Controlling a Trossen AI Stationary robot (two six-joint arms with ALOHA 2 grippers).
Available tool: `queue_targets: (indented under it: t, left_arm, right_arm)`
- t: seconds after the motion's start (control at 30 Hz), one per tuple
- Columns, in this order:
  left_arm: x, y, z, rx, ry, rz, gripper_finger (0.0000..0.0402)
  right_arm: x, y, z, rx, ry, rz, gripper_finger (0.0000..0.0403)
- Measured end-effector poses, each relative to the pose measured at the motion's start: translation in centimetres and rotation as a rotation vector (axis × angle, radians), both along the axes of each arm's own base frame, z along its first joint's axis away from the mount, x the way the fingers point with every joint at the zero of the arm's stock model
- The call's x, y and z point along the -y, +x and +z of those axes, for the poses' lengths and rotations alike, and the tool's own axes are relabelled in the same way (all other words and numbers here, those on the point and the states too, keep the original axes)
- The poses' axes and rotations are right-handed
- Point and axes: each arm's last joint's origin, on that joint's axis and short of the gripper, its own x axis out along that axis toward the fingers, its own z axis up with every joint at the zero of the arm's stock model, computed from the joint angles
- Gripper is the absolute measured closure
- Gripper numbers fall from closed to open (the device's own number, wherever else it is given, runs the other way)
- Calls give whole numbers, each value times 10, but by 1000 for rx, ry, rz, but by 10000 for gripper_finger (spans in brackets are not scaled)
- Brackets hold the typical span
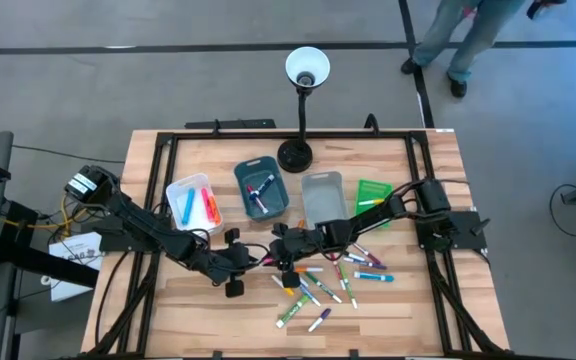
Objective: Pick & Place Markers
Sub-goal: Put the pink highlighter pen into the green bin
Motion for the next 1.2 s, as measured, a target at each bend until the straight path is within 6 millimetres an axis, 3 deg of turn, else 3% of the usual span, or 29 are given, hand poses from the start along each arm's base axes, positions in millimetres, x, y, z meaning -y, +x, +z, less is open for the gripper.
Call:
queue_targets:
  t: [0.33, 0.7, 0.8, 0.93, 1.2]
  left_arm:
    - [0, 0, 0, -7, -14, -1, 364]
    - [-1, 0, 1, 10, 11, 11, 306]
    - [-2, -1, 8, 45, 45, 18, 295]
    - [-6, -4, 23, 115, 77, 59, 286]
    - [-11, -11, 50, 214, 30, 83, 286]
  right_arm:
    - [0, 0, 0, 6, 1, 0, 361]
    - [0, -5, 7, -41, 2, -4, 356]
    - [3, -13, 23, -86, -17, -25, 364]
    - [7, -34, 58, -152, -44, -31, 367]
    - [33, -110, 127, -354, -243, -314, 377]
